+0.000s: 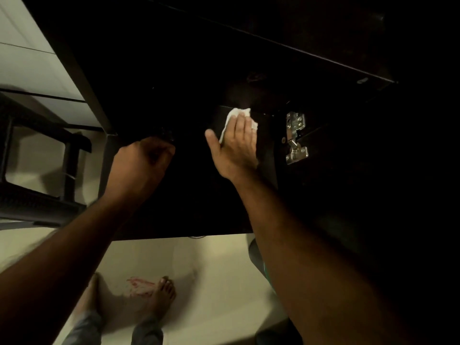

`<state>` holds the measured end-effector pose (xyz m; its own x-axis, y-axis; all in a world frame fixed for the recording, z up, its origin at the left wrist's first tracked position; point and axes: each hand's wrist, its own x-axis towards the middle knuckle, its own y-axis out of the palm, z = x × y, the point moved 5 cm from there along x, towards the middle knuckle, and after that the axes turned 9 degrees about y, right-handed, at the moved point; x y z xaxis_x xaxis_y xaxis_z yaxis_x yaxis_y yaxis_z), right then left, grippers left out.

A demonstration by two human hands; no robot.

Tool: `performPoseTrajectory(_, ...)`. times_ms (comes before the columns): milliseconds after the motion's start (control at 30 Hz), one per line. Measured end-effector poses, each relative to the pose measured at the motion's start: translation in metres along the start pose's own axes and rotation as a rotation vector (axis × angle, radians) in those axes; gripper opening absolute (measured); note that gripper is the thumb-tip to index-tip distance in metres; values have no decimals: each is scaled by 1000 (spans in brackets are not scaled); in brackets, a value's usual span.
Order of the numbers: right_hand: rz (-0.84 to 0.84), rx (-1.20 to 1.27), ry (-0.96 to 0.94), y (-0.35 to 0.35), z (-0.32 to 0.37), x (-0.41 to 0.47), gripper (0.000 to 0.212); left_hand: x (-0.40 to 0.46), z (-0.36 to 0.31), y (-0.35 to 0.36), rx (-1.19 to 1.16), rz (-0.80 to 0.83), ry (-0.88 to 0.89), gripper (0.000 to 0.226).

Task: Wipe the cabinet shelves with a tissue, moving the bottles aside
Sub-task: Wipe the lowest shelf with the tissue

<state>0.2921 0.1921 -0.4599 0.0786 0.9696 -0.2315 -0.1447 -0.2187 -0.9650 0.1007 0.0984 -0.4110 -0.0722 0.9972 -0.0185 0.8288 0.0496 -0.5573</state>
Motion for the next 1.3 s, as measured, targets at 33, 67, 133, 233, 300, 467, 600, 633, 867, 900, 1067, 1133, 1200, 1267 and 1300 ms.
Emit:
performPoseTrajectory(33, -6, -26, -58, 3, -4, -13, 89, -1, -2, -1, 10, 9, 13, 26)
performPoseTrajectory(67, -26, -50, -91, 6, -11, -28, 90, -1, -2, -2, 24, 17, 22, 27)
performPoseTrajectory(133, -87, -86, -91, 8, -31, -57, 90, -3, -2, -6, 21, 28, 8, 28)
performPoseTrajectory(233, -62, -150, -32, 7, -54, -65, 94, -4, -6, -7, 16, 31, -6, 27)
performPoseTrajectory(300, -19, -155, 25, 3, -57, -47, 96, -6, -11, -7, 9, 21, -6, 26)
performPoseTrajectory(467, 54, -97, 126, -3, -57, -33, 94, -12, -16, 2, -3, 12, -15, 25)
performPoseTrajectory(600, -47, -58, 178, 5, -66, -96, 101, -16, -13, 9, -5, 40, -49, 22)
performPoseTrajectory(633, -74, -46, 188, 7, -66, -105, 101, -17, -13, 9, -7, 43, -46, 22)
performPoseTrajectory(867, 53, -43, 173, 4, -63, -67, 102, -22, -12, 12, 29, 32, 2, 20)
performPoseTrajectory(900, 44, -33, 165, 5, -64, -67, 100, -24, -12, 13, 30, 34, -2, 20)
performPoseTrajectory(1067, -127, -65, 101, 19, -92, -142, 95, -37, -14, 13, 48, 75, -15, 21)
performPoseTrajectory(1133, -88, -83, 60, 24, -105, -166, 95, -42, -19, 12, 67, 88, 5, 21)
performPoseTrajectory(1200, -82, -104, 51, 26, -109, -169, 95, -47, -21, 10, 94, 91, 38, 21)
performPoseTrajectory(1267, -117, -111, 84, 25, -103, -154, 96, -50, -20, 8, 116, 83, 86, 20)
performPoseTrajectory(1300, -140, -89, 104, 24, -97, -144, 98, -53, -18, 8, 131, 76, 116, 20)
